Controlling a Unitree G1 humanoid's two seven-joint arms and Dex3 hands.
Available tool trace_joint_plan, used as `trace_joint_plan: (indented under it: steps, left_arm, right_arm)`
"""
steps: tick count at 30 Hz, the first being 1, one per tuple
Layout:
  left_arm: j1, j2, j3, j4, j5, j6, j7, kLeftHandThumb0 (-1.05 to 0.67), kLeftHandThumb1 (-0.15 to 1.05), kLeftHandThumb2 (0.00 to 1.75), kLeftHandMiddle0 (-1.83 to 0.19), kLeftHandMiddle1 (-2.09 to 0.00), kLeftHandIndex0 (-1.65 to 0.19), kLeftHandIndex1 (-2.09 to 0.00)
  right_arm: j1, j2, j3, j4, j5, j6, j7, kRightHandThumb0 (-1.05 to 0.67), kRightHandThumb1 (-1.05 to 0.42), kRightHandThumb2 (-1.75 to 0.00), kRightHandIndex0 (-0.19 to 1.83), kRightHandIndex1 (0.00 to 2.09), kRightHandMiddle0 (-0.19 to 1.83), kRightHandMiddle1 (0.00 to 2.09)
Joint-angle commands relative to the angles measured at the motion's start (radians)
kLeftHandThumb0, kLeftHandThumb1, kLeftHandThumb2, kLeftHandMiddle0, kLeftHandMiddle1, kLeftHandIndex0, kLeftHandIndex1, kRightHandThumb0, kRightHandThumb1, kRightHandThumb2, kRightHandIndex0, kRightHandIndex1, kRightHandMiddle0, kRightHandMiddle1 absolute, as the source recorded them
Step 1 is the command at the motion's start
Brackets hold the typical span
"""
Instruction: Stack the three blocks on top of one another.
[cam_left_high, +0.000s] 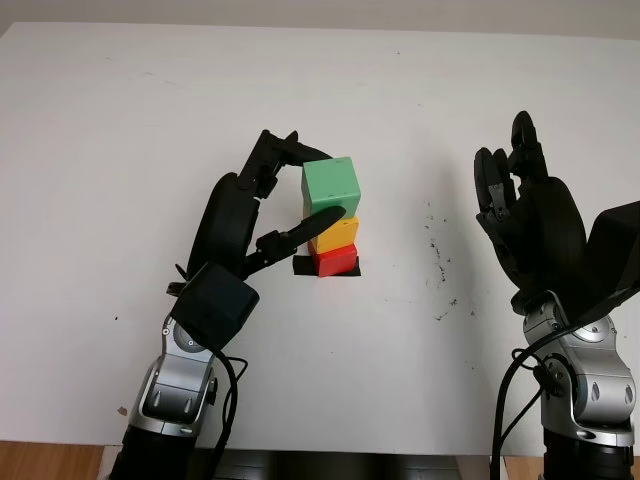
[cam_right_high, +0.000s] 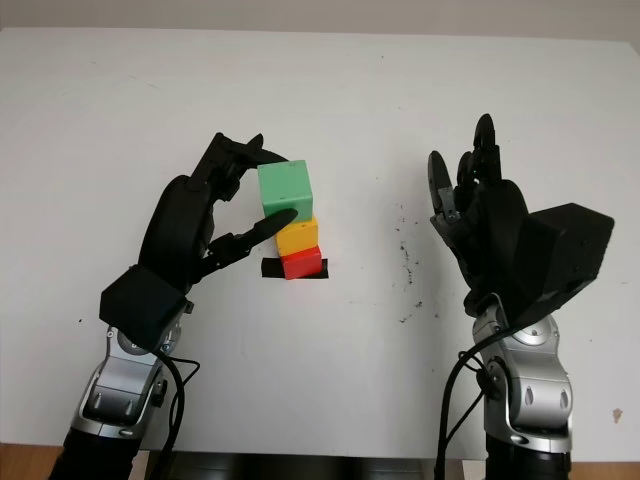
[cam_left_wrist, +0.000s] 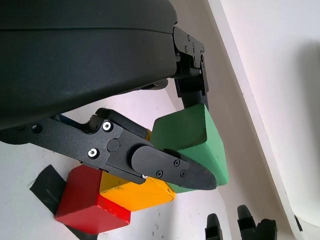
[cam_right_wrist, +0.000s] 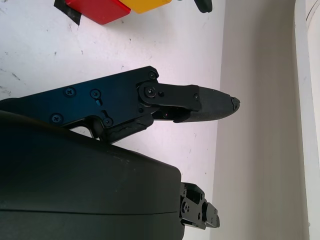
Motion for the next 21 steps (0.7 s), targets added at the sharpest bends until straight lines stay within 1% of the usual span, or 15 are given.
trace_joint_plan:
  steps: [1, 12, 14, 18, 21]
  left_arm:
    - [0.001, -0.006, 0.001, -0.006, -0.002, -0.022, 0.008, -0.57, 1.05, 0.21, -0.21, -0.05, -0.24, -1.33]
    - [-0.004, -0.014, 0.004, 0.015, -0.011, -0.052, 0.023, -0.54, 1.05, 0.17, -0.22, -0.05, -0.17, -1.25]
    - [-0.002, -0.013, 0.003, 0.013, -0.008, -0.048, 0.022, -0.55, 1.05, 0.18, -0.21, -0.05, -0.17, -1.17]
    - [0.001, -0.016, 0.003, 0.010, -0.013, -0.044, 0.021, -0.57, 1.05, 0.20, -0.20, -0.05, -0.16, -0.94]
    - [0.001, -0.020, 0.003, 0.008, -0.022, -0.042, 0.018, -0.57, 1.05, 0.19, -0.20, -0.05, -0.17, -0.86]
  right_arm:
    - [0.012, -0.009, -0.009, -0.022, 0.002, -0.010, 0.004, -0.62, -1.05, -0.44, -0.19, 0.00, -0.19, 0.03]
    - [0.012, -0.008, -0.007, -0.025, 0.002, -0.010, 0.004, -0.62, -1.05, -0.44, -0.19, 0.00, -0.19, 0.02]
    - [0.012, -0.008, -0.006, -0.027, 0.000, -0.009, 0.004, -0.62, -1.05, -0.44, -0.19, 0.00, -0.19, 0.02]
    - [0.011, -0.004, -0.010, -0.030, 0.005, -0.003, 0.002, -0.62, -1.05, -0.44, -0.19, 0.00, -0.19, 0.02]
    - [0.013, -0.004, -0.012, -0.028, 0.009, -0.007, 0.004, -0.62, -1.05, -0.44, -0.19, 0.00, -0.19, 0.01]
